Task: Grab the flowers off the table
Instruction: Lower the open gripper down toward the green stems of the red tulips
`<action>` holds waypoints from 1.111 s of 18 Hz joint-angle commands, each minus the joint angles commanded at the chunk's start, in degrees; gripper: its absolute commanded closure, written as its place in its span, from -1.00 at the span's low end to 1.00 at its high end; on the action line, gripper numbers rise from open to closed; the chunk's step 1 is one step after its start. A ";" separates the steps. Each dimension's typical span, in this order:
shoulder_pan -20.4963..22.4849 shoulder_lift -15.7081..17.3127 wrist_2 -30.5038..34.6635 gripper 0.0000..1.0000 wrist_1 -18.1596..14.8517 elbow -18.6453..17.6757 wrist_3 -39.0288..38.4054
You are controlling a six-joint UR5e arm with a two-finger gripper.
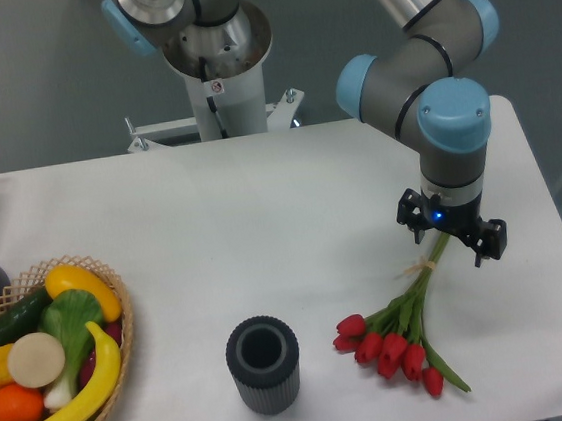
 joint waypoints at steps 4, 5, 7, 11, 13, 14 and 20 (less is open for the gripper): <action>-0.26 -0.44 0.00 -1.00 1.84 -0.52 -0.70; -0.26 -0.70 -0.09 -1.00 3.32 -1.22 -1.31; -0.26 -1.23 -0.17 -1.00 6.93 -3.59 -1.58; -0.17 -2.02 -0.09 -1.00 10.46 -6.77 -2.63; -0.26 -3.60 -0.09 -1.00 10.55 -6.59 -2.46; -0.35 -4.39 -0.09 -1.00 10.55 -5.98 -2.46; -1.32 -7.21 -0.09 -1.00 10.55 -5.80 -2.99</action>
